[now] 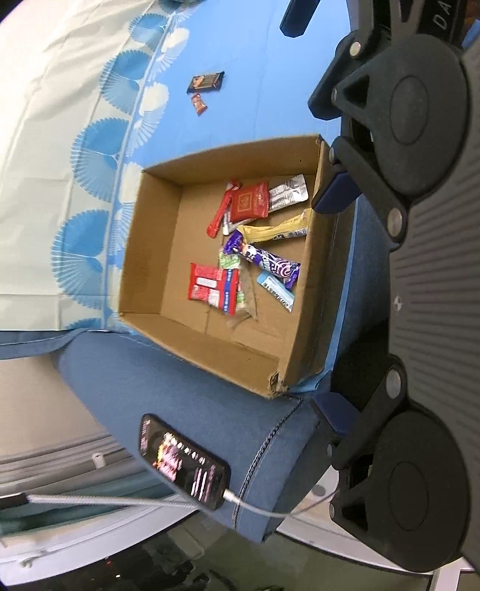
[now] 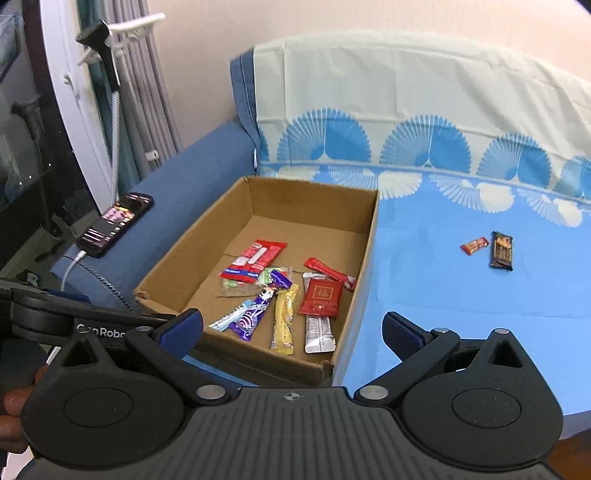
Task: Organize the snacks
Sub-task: 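Lift both tools away from the box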
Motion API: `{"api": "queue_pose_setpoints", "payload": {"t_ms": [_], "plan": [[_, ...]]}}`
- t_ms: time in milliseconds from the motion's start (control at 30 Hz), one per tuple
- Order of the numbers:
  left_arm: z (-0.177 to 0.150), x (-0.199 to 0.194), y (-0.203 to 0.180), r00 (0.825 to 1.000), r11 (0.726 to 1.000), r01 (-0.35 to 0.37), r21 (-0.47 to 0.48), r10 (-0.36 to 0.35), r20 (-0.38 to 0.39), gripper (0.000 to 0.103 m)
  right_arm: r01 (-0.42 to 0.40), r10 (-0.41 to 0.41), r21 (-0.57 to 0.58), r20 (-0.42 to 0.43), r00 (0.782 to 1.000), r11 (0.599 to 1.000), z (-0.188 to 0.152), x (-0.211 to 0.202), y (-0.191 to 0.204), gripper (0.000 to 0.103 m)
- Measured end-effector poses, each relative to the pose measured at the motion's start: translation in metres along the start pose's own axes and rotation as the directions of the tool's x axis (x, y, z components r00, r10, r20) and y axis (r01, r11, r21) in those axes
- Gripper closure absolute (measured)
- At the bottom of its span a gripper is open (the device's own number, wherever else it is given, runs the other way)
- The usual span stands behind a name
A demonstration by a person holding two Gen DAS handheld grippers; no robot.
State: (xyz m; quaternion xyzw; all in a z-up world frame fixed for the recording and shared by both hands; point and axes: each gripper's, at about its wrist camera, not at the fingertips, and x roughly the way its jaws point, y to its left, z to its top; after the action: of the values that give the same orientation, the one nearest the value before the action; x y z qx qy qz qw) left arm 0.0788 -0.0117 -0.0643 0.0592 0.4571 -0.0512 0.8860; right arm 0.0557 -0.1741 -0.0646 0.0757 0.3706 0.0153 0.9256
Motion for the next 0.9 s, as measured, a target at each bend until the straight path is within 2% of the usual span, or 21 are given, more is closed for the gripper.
{"api": "queue_pose_setpoints", "payload": {"t_ms": [433,900], "plan": [[-0.024,-0.05,0.001,0.996,1.0,-0.019,-0.012,0.02,0.084,0.0,-0.054,0.055,-0.014,0.12,0.991,0.998,-0.014,-0.054,0.007,0.001],[-0.025,-0.055,-0.01,0.995,0.999,-0.03,0.02,0.028,0.091,0.0,-0.063,0.06,0.018,0.137,0.989,0.998,-0.019,-0.062,0.0,0.001]]}}
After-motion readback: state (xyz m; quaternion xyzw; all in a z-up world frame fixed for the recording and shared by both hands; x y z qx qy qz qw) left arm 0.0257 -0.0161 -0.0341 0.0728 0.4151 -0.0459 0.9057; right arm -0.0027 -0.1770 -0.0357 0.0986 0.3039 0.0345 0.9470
